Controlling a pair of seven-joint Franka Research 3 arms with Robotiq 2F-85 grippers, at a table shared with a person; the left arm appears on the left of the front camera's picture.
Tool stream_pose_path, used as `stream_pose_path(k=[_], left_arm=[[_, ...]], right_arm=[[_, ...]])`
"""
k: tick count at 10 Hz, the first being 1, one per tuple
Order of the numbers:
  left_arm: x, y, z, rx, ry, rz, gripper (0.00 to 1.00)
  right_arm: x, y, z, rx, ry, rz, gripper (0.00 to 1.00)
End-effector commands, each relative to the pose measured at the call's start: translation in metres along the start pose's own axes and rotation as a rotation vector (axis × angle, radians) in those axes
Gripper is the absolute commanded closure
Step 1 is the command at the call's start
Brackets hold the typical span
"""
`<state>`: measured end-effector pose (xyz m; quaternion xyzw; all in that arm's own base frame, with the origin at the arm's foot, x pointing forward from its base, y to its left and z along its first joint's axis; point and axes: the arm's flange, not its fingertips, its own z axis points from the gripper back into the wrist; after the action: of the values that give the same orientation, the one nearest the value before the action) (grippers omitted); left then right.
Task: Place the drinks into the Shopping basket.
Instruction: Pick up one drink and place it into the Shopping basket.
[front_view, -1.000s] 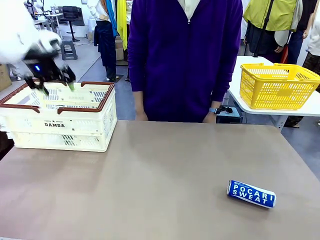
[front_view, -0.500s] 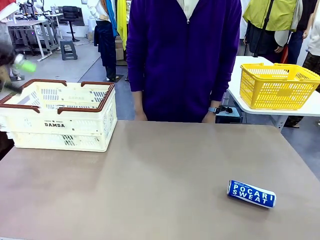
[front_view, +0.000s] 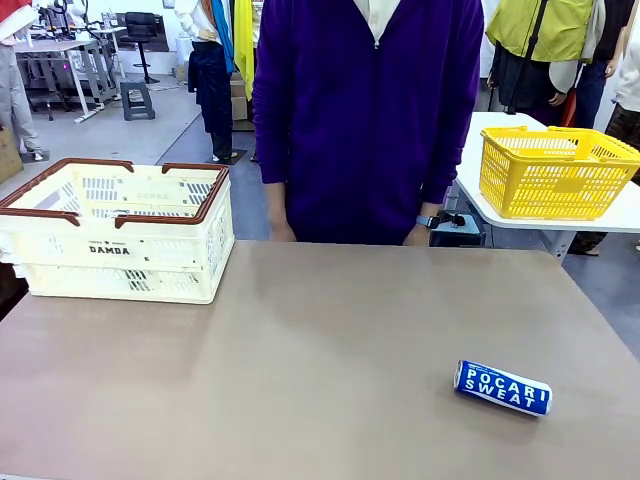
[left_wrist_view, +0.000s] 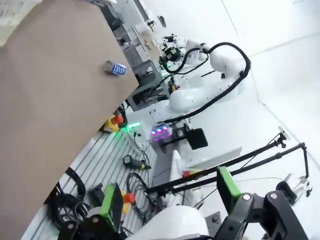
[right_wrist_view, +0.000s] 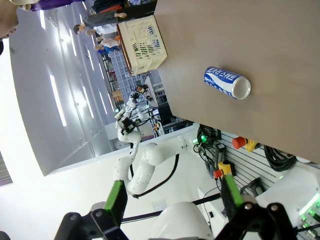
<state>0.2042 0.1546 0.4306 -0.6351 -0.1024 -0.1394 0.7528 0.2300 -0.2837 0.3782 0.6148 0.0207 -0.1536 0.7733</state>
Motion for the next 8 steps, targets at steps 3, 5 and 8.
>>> stream_pose_path(k=[3, 5, 8], left_arm=[[0.0, 0.0, 0.0, 0.0, 0.0, 0.0, 0.0], [0.0, 0.0, 0.0, 0.0, 0.0, 0.0, 0.0], [0.0, 0.0, 0.0, 0.0, 0.0, 0.0, 0.0]], right_arm=[[-0.002, 0.002, -0.002, -0.011, -0.008, 0.0, 0.0], [-0.002, 0.002, -0.002, -0.011, -0.008, 0.0, 0.0], [-0.002, 0.002, -0.002, -0.011, -0.008, 0.0, 0.0]])
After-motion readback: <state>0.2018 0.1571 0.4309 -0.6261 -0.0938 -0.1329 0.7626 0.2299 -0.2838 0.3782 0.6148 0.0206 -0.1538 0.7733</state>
